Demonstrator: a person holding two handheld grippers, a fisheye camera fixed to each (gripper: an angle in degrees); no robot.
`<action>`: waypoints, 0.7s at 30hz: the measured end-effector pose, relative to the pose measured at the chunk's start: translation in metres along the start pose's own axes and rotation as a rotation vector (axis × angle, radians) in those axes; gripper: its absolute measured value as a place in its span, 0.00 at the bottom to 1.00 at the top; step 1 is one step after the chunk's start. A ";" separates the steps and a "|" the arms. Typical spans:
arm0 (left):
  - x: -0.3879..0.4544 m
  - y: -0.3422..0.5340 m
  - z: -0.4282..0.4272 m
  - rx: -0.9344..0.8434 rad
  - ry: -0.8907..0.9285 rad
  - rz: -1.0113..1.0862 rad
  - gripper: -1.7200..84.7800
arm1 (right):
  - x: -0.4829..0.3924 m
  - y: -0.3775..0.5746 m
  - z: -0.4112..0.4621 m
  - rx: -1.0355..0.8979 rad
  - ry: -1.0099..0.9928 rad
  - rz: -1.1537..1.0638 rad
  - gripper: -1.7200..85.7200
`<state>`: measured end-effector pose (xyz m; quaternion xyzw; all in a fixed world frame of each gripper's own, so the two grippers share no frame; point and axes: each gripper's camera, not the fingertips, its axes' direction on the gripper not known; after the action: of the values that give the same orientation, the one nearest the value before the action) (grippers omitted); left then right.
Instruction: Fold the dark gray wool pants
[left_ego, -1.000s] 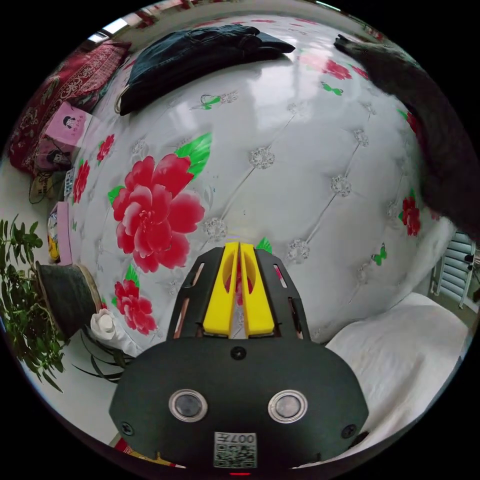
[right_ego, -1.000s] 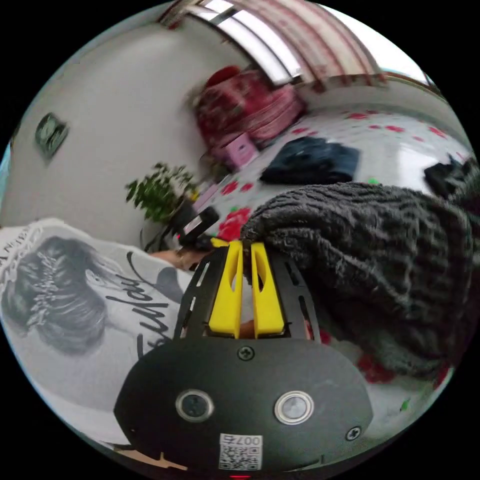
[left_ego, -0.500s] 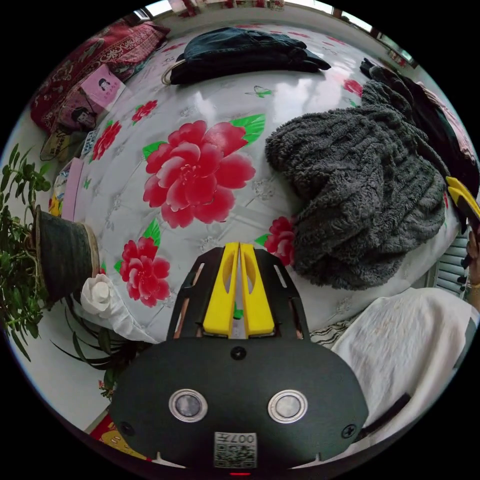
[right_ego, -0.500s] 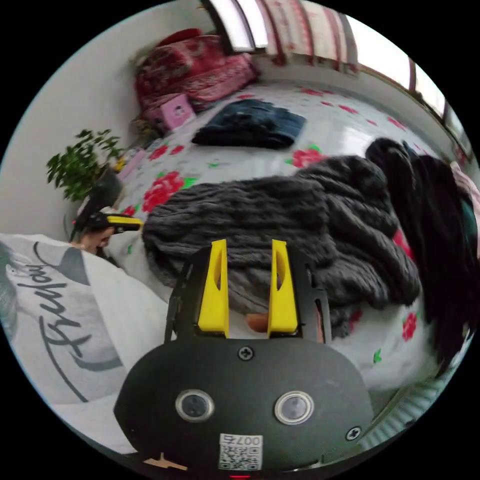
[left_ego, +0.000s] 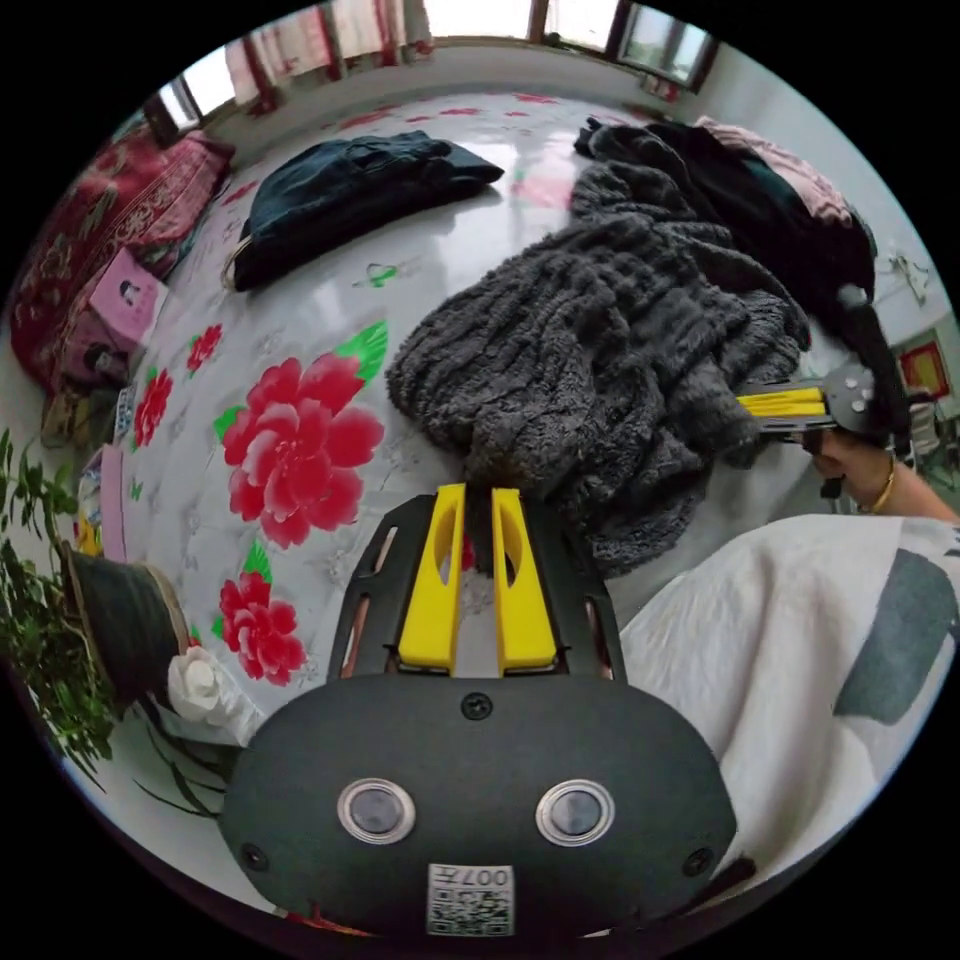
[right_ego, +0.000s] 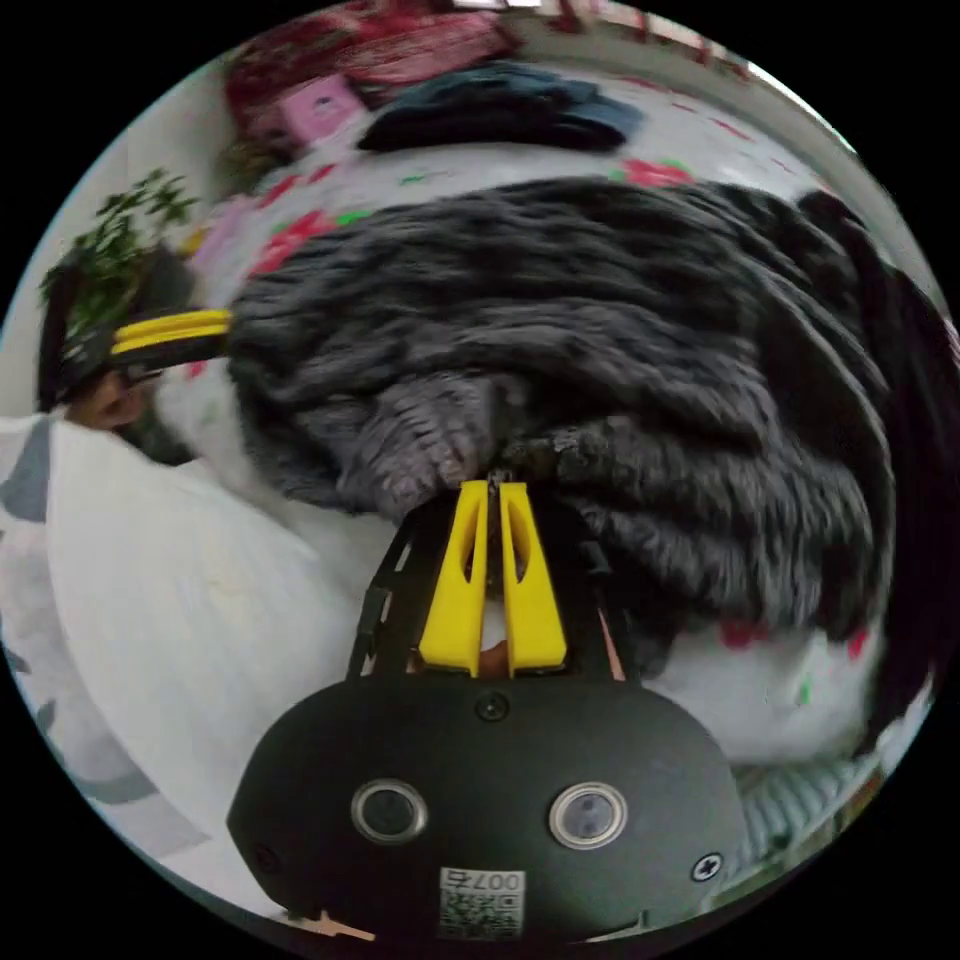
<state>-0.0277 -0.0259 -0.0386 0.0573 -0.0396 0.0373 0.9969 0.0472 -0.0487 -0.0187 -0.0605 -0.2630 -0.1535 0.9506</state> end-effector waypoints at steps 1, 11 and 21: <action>0.003 -0.004 0.009 -0.028 -0.045 0.017 0.07 | -0.009 -0.007 0.001 0.002 -0.073 -0.045 0.03; -0.082 -0.021 0.055 -0.263 -0.435 -0.070 0.01 | -0.010 -0.031 -0.032 0.080 -0.045 -0.187 0.07; -0.068 0.011 -0.050 0.244 0.077 -0.238 0.13 | 0.170 0.093 -0.094 0.312 0.198 0.600 0.12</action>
<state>-0.0926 -0.0140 -0.0922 0.1809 0.0105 -0.0742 0.9806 0.2612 -0.0232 -0.0133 0.0261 -0.1602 0.1697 0.9720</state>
